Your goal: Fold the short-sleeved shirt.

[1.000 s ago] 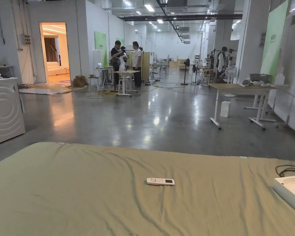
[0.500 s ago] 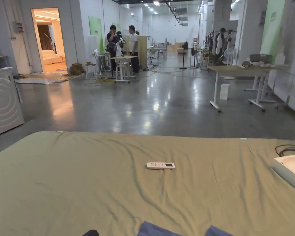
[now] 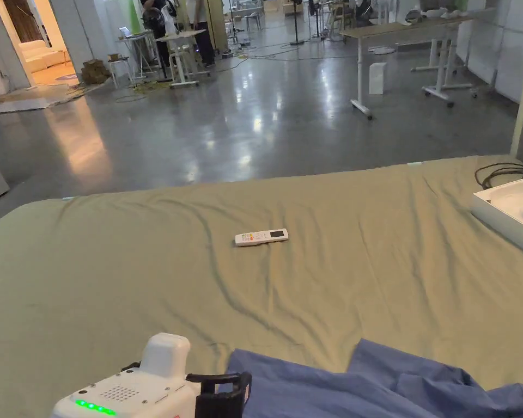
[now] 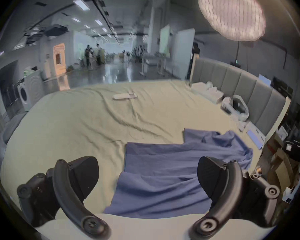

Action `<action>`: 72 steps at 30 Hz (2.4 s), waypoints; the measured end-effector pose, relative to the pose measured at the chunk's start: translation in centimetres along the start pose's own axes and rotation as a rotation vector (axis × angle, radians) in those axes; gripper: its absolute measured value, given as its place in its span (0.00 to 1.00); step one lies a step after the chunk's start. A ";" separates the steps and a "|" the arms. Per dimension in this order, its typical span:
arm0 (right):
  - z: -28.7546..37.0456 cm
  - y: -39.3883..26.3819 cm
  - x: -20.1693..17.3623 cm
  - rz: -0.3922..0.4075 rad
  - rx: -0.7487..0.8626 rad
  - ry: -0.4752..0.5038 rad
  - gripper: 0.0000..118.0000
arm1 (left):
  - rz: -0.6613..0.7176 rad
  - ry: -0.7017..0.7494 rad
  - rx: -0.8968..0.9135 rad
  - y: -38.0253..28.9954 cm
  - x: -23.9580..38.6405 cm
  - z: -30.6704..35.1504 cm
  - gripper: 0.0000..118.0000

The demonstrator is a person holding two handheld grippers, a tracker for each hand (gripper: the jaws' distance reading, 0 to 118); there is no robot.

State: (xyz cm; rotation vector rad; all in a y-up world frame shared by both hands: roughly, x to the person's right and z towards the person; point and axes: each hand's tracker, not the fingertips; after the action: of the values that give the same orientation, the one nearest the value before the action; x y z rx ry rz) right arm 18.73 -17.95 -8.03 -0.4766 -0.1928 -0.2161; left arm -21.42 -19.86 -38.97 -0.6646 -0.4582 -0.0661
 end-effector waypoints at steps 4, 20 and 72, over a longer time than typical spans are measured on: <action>-1.5 -0.8 1.9 -0.063 -0.057 -0.050 0.00 | 0.079 -0.046 -0.121 1.3 -2.0 -8.9 0.98; -3.2 -2.8 3.8 -0.036 -0.181 -0.110 0.00 | 0.109 0.078 -0.338 -0.6 -4.6 -20.8 0.71; -21.8 11.5 8.7 0.013 -0.221 0.001 0.02 | 0.091 -0.049 -0.009 2.4 -4.5 -3.7 0.06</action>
State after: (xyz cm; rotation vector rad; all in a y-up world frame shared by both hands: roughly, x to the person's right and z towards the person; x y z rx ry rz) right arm 32.81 -19.70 -29.94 -0.6969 -0.1651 -0.2265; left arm -23.53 -20.60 -44.85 -0.6961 -0.4747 0.0343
